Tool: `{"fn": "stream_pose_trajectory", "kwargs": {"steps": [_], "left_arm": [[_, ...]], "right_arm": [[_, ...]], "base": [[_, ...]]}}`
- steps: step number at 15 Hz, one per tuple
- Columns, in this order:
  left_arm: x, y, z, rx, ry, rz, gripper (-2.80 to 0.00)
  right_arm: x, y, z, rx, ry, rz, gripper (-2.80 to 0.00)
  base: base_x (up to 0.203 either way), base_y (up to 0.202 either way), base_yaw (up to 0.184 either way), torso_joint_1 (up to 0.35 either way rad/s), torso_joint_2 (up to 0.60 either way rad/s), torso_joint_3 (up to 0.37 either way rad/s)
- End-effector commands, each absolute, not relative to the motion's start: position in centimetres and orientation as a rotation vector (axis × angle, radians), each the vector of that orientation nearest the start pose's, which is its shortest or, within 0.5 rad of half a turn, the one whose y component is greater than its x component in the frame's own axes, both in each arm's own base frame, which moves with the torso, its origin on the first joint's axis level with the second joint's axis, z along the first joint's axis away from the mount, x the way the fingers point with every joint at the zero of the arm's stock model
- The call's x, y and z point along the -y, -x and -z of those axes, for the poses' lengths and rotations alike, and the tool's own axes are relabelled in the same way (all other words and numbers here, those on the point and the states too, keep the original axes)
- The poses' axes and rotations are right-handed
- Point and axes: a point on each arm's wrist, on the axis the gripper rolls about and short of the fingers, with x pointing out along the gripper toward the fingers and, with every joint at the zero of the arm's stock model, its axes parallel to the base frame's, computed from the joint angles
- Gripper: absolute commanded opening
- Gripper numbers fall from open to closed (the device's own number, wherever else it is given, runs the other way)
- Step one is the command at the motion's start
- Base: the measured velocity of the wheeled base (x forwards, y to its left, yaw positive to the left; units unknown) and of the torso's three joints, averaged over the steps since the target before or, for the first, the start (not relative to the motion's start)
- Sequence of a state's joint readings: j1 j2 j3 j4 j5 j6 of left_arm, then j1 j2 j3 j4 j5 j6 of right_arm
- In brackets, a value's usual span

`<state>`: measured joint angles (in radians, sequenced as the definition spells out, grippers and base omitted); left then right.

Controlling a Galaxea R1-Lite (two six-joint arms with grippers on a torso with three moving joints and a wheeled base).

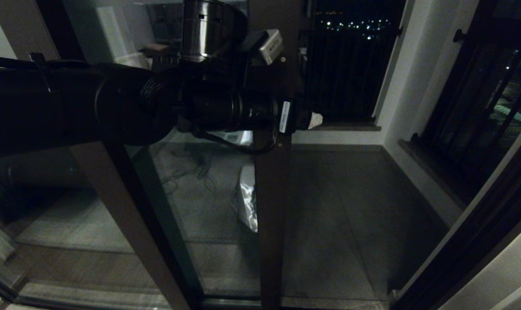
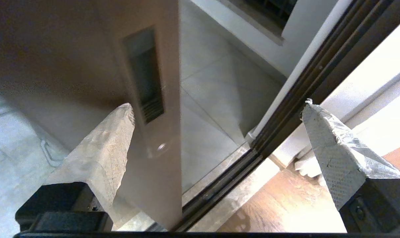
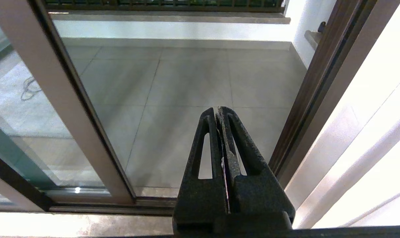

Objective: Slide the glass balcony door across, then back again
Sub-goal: Close the slid door

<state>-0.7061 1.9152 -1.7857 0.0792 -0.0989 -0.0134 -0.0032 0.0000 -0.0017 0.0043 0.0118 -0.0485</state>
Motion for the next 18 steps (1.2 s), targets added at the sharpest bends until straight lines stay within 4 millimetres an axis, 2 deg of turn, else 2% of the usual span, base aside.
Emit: {"fn": "stream_pose_trajectory", "kwargs": {"steps": [1,5,8,11,13,14,18], "left_arm": [[24.6,-28.0,-32.3,-0.197,-0.045,0.802,0.0],[23.9,-27.1,-33.2,-0.188,-0.021,0.803,0.0],[21.5,-24.7,-35.4,-0.144,0.019,0.791,0.0],[16.6,-21.1,-37.3,-0.11,0.048,0.738,0.0],[12.7,-18.3,-37.0,-0.113,0.052,0.676,0.0],[10.8,-16.8,-36.5,-0.115,0.053,0.636,-2.8],[3.9,-9.9,-34.2,-0.093,0.063,0.432,-2.8]], "right_arm": [[0.0,2.3,-7.5,-0.004,0.049,-0.009,-2.8],[0.0,2.3,-7.5,-0.004,0.049,-0.009,-2.8],[0.0,2.3,-7.5,-0.004,0.049,-0.009,-2.8],[0.0,2.3,-7.5,-0.004,0.049,-0.01,-2.8],[0.0,2.3,-7.5,-0.004,0.049,-0.009,-2.8],[0.0,2.3,-7.5,-0.004,0.049,-0.009,-2.8],[0.0,2.3,-7.5,-0.004,0.049,-0.009,-2.8]], "base": [[0.0,0.0,0.0,0.0,0.0,0.0],[0.0,0.0,0.0,0.0,0.0,0.0],[0.0,0.0,0.0,0.0,0.0,0.0],[0.0,0.0,0.0,0.0,0.0,0.0],[0.0,0.0,0.0,0.0,0.0,0.0],[0.0,0.0,0.0,0.0,0.0,0.0],[0.0,0.0,0.0,0.0,0.0,0.0]]}}
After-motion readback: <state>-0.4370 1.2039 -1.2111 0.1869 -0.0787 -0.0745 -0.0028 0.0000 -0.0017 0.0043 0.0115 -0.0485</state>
